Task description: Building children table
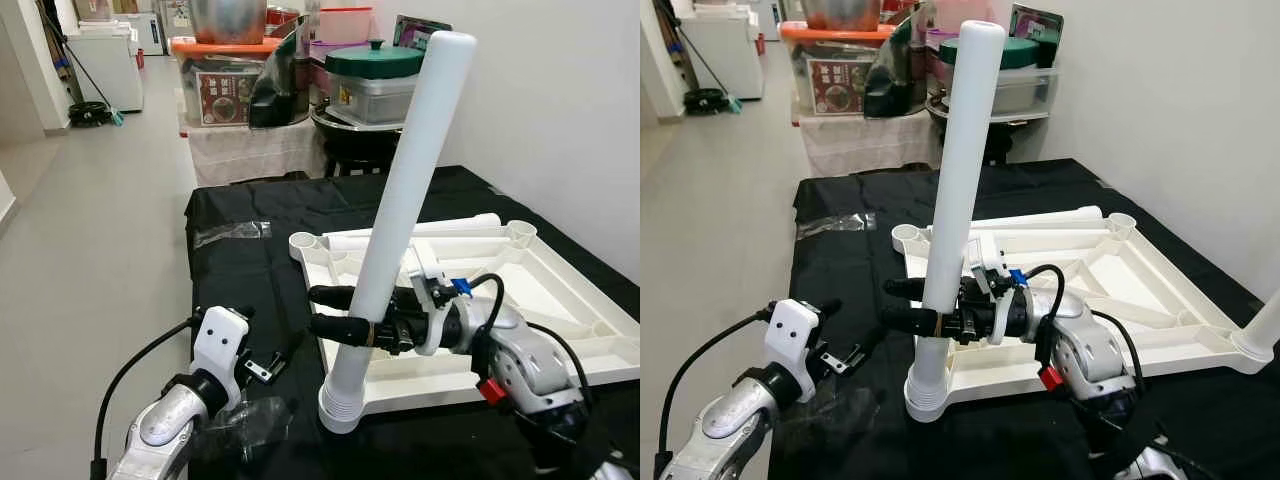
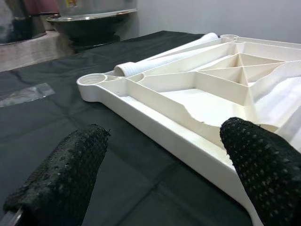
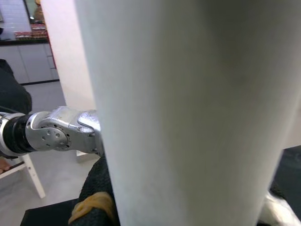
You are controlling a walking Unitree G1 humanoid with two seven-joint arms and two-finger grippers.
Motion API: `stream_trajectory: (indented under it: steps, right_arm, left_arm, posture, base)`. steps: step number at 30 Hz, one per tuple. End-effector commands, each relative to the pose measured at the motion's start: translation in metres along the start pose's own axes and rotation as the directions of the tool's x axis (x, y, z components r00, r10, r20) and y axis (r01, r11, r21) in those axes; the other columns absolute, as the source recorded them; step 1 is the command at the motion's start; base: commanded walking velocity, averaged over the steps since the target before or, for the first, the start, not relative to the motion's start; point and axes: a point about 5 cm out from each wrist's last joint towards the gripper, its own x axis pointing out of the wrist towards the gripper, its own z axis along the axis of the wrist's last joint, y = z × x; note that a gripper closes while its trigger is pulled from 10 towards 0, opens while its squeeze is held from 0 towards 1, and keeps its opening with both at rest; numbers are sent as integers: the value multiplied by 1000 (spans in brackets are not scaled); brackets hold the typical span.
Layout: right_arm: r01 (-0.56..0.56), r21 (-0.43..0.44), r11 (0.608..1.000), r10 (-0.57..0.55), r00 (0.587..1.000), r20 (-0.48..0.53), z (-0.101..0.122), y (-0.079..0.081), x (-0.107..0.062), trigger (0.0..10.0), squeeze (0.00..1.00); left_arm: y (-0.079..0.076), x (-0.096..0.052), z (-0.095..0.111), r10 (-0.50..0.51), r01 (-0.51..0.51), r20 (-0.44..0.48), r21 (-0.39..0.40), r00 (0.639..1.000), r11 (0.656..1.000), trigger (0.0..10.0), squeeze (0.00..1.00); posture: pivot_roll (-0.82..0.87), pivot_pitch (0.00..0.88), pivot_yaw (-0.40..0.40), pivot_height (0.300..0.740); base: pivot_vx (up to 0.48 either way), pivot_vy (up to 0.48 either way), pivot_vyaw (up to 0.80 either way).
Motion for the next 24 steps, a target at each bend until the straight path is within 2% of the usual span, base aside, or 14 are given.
stream_trajectory:
  steps: [1,11,24]
  right_arm:
    - [-48,77,996,50,999,-20,-16,2,9,0,0]
    - [-24,89,996,25,1000,-11,-21,0,8,0,0]
    - [75,94,993,-74,997,-9,-35,9,-2,0,0]
  left_arm:
    - [-3,0,0,-14,14,-6,-8,1000,1000,10000,0]
    - [-2,-1,-1,-8,8,-7,-9,1000,1000,10000,0]
    - [-1,1,-1,-12,12,-4,-7,1000,1000,10000,0]
  posture:
    - [101,0,-74,740]
    - [98,0,-76,740]
    - [87,0,-67,740]
  base:
    - [0,0,0]
    - [0,0,0]
    - [0,0,0]
